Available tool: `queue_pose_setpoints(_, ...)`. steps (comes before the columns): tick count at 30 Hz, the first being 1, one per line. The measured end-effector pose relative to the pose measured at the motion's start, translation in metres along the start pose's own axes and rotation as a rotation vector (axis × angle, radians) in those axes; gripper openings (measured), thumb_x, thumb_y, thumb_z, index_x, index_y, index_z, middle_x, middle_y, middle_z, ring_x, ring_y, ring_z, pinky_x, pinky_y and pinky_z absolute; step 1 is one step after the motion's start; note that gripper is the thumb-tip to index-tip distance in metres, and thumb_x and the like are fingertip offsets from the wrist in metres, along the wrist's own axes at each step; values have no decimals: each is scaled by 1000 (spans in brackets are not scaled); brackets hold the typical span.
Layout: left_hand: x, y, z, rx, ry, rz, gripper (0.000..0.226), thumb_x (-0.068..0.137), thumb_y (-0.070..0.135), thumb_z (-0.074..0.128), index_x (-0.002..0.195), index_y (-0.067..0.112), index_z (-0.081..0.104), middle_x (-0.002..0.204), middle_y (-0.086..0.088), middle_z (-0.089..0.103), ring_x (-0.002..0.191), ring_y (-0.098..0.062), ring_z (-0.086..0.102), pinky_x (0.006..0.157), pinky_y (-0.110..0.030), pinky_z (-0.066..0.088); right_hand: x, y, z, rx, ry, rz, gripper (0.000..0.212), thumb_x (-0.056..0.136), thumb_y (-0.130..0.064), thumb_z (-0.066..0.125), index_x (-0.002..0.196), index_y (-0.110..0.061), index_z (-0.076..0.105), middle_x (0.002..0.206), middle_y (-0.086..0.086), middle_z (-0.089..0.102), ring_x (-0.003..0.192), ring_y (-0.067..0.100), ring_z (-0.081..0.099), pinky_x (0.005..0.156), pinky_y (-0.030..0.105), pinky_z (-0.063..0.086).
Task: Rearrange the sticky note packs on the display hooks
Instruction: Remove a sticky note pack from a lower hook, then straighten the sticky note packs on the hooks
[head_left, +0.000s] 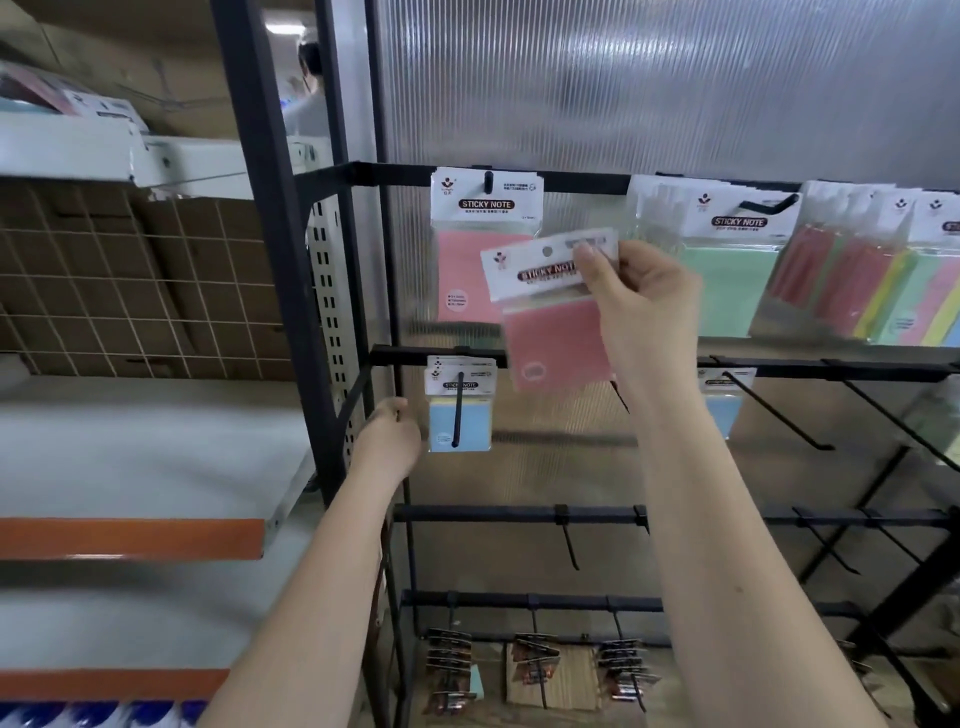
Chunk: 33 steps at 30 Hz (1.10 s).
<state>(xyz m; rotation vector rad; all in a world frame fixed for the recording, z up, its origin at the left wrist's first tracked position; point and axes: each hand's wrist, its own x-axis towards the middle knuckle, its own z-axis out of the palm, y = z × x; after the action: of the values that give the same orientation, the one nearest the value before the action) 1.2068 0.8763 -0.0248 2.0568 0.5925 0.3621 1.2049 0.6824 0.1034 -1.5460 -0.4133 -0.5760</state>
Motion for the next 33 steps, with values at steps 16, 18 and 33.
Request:
queue_pose_setpoints(16, -3, -17, -1, 103, -91, 64, 42, 101, 27, 35, 140, 12, 32, 129, -13, 48, 108, -24, 51, 80, -28, 36, 30, -30, 57, 173, 54, 23, 17, 80, -17, 73, 64, -18, 67, 60, -7, 68, 58, 6, 66, 54, 21, 49)
queue_pose_setpoints(18, -2, -17, -1, 138, -93, 61, 42, 101, 27, 36, 140, 12, 32, 131, -13, 47, 107, -23, 50, 79, -27, 36, 30, -27, 57, 137, 73, 25, 17, 81, -17, 72, 65, -17, 66, 60, -8, 68, 56, 3, 65, 50, 18, 46)
queue_pose_setpoints(33, 26, -19, 13, 162, -164, -46, 42, 100, 30, 37, 141, 21, 34, 126, -3, 48, 76, -6, 42, 53, -18, 29, 55, 1, 76, -106, 138, -3, 37, 85, -31, 68, 55, -23, 48, 52, -11, 39, 52, 3, 34, 47, 15, 27)
